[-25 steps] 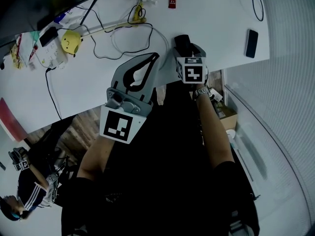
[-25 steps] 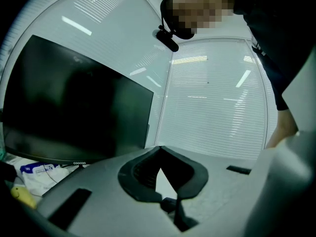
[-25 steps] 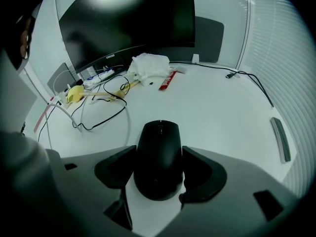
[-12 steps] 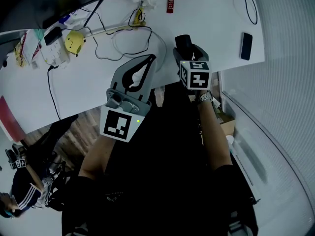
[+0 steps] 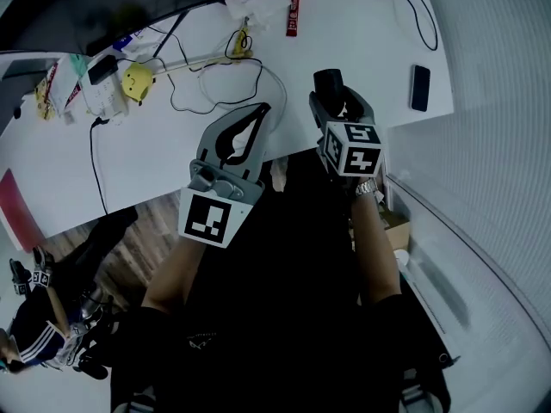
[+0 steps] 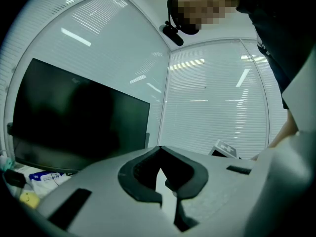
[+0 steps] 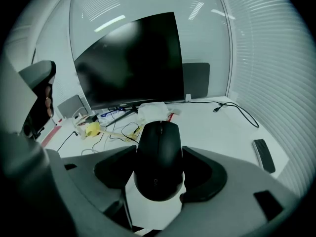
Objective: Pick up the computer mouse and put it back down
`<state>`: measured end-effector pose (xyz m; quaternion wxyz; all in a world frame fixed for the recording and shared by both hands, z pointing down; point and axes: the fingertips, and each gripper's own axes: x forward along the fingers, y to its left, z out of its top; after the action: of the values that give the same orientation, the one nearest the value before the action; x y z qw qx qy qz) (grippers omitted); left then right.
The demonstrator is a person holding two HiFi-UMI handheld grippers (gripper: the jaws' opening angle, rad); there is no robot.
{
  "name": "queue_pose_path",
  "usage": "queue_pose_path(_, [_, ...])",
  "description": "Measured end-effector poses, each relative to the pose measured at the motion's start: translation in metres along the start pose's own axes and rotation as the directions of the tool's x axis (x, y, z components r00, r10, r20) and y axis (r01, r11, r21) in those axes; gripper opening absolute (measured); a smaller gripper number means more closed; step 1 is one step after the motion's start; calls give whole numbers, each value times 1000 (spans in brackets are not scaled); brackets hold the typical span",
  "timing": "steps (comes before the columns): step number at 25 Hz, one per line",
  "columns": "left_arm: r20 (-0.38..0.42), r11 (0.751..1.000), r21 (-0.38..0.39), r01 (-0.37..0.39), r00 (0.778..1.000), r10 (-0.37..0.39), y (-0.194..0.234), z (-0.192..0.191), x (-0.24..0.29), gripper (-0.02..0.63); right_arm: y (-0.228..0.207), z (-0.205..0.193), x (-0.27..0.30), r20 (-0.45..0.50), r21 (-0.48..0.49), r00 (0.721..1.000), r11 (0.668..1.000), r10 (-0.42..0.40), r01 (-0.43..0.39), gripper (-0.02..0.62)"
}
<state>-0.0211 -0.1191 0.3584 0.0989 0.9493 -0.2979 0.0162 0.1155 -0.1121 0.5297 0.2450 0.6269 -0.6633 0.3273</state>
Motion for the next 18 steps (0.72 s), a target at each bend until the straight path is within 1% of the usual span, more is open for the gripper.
queue_pose_path(4, [21, 1000, -9, -6, 1000, 7, -9, 6, -4, 2, -3, 15, -25, 65, 6, 998, 1000, 4, -4, 287])
queue_pose_path(9, [40, 1000, -8, -14, 999, 14, -20, 14, -12, 2, -4, 36, -59, 154, 7, 988, 1000, 6, -7, 287])
queue_pose_path(12, [46, 1000, 5, -22, 999, 22, -22, 17, -16, 2, -3, 52, -83, 212, 9, 977, 1000, 11, -13, 287])
queue_pose_path(18, [78, 999, 19, -37, 996, 36, -20, 29, -18, 2, -1, 83, -125, 320, -16, 947, 1000, 18, -13, 287])
